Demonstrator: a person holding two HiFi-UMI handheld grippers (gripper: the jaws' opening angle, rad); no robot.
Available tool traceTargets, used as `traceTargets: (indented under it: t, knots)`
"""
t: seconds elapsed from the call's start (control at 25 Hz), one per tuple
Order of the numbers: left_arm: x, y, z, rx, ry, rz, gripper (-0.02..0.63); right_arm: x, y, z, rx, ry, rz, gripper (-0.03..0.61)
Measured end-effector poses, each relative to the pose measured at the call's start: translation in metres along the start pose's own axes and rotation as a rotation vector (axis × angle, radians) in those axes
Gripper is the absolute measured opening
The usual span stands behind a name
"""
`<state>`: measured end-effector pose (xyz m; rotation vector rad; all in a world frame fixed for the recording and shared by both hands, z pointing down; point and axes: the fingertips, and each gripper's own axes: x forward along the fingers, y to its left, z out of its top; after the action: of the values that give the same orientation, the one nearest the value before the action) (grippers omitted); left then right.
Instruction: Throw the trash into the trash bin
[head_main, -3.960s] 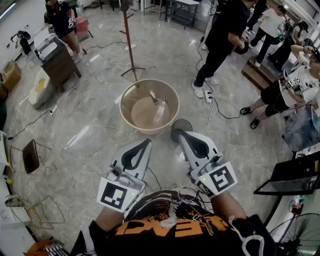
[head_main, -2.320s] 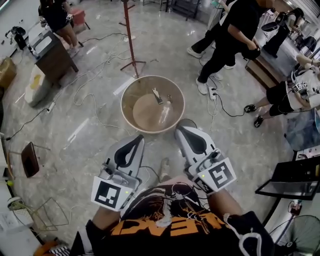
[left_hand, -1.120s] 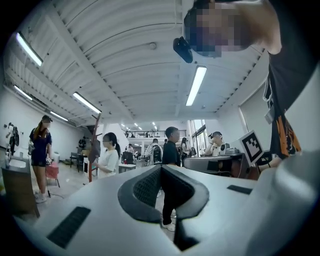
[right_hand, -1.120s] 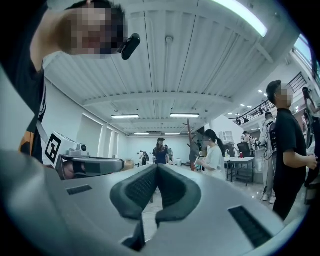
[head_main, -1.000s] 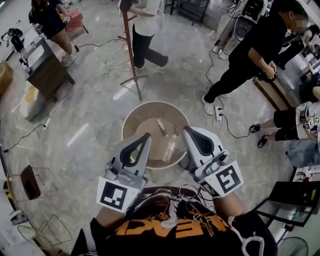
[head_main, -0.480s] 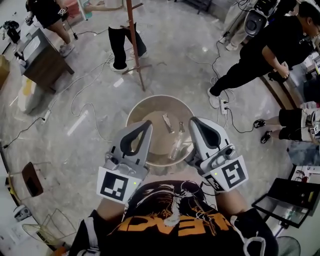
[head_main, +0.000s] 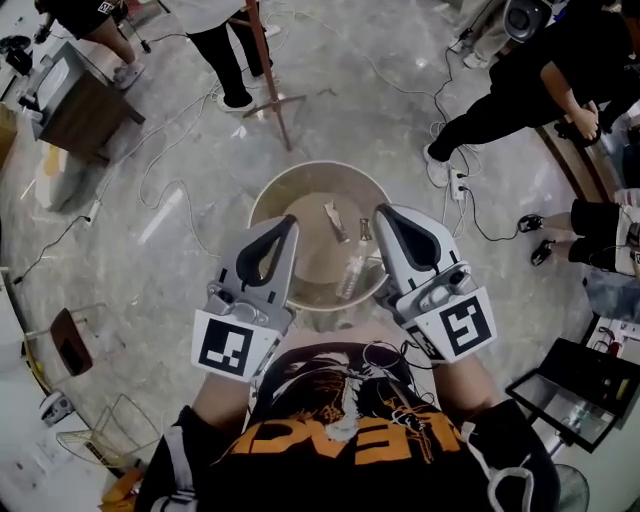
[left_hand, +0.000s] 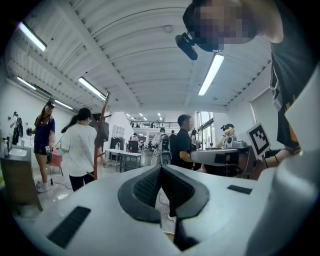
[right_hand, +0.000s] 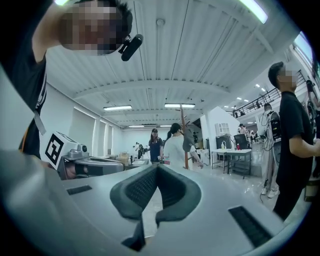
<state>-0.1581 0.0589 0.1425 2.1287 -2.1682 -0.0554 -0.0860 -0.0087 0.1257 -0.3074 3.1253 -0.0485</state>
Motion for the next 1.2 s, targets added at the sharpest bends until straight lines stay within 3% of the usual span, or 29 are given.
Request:
traceTargets:
  t: [0.16, 0.4, 0.64, 0.68, 0.72, 0.76, 0.96, 1.2]
  knots:
    - [0.018, 0.011, -0.034, 0.004, 0.049, 0.011, 0.018, 0.007, -0.021, -0.027, 0.016, 0.040, -0.006, 0.012]
    - [0.029, 0.028, -0.092, -0.070, 0.135, 0.041, 0.018, 0.019, -0.037, -0.086, 0.049, 0.138, -0.004, 0.012]
    - [0.039, 0.039, -0.147, -0.154, 0.209, 0.047, 0.030, 0.033, -0.041, -0.150, 0.108, 0.232, 0.064, 0.014]
    - [0.041, 0.040, -0.153, -0.178, 0.218, 0.035, 0.165, 0.036, -0.040, -0.162, 0.125, 0.258, 0.078, 0.119]
    - [0.043, 0.040, -0.159, -0.198, 0.226, 0.027, 0.227, 0.040, -0.040, -0.174, 0.143, 0.287, 0.091, 0.272]
    - [0.044, 0.042, -0.166, -0.212, 0.235, 0.025, 0.235, 0.043, -0.039, -0.187, 0.155, 0.318, 0.100, 0.293]
    - [0.043, 0.053, -0.222, -0.230, 0.326, 0.055, 0.219, 0.049, -0.042, -0.258, 0.166, 0.459, 0.121, 0.291]
    - [0.039, 0.070, -0.311, -0.278, 0.449, 0.101, 0.196, 0.049, -0.066, -0.365, 0.205, 0.612, 0.075, 0.284]
